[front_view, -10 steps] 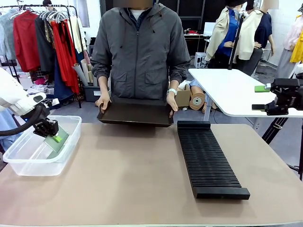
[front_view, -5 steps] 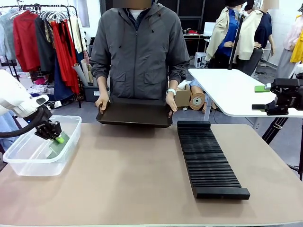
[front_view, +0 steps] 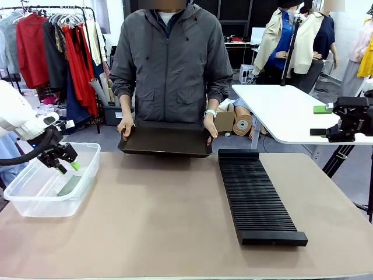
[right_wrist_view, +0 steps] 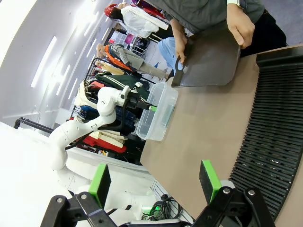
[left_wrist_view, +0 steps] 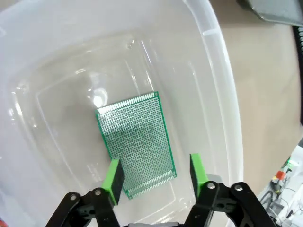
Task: Sort PCBs into racks and boxes based on the side picked up.
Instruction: If the short side of the Blank PCB is picked up, insert it into the PCB Rack ; if the long side is picked up, place it in the Organizing box.
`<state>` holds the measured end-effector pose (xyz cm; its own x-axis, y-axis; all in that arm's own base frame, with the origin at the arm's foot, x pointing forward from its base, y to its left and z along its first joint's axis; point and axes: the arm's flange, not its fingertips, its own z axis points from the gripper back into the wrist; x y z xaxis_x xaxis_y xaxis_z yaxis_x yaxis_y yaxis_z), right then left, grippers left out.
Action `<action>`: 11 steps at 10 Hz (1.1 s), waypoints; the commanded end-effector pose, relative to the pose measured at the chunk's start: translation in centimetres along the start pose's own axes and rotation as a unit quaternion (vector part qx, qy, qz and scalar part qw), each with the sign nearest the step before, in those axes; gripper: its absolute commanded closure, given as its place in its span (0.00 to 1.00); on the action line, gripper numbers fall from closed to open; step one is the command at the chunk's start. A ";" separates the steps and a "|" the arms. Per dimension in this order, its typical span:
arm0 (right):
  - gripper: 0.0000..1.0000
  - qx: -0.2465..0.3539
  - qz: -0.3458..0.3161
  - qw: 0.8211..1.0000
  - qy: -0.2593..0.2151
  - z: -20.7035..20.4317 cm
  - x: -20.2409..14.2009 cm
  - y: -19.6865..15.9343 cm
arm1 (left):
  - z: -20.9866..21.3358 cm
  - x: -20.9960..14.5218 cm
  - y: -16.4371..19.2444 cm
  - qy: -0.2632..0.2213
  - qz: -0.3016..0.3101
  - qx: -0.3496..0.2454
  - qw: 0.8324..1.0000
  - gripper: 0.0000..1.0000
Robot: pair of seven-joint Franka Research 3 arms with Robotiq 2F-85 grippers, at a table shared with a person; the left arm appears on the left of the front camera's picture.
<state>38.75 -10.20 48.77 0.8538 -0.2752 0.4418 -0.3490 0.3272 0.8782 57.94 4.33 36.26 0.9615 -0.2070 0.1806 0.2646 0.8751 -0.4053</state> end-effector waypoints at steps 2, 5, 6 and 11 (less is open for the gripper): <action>0.00 0.003 0.002 1.000 -0.001 0.0 0.1 0.2 | 2.4 -0.3 -1.0 -0.007 -0.002 0.044 0.999 0.00; 0.00 0.003 0.002 1.000 -0.001 0.0 0.1 0.2 | 3.2 -0.5 -1.3 -0.011 -0.005 0.051 0.999 0.00; 0.00 0.003 0.002 1.000 -0.001 0.0 0.1 0.2 | 3.1 -0.5 -1.3 -0.015 -0.005 0.050 0.999 0.00; 0.00 0.003 0.002 1.000 -0.001 0.0 0.1 0.2 | 2.9 -0.5 -1.2 -0.016 -0.009 0.046 0.999 0.00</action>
<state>38.75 -10.20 48.77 0.8538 -0.2752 0.4418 -0.3490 0.3271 0.8782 57.26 4.76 39.25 0.9526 -0.2201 0.2101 0.2811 0.9009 -0.3308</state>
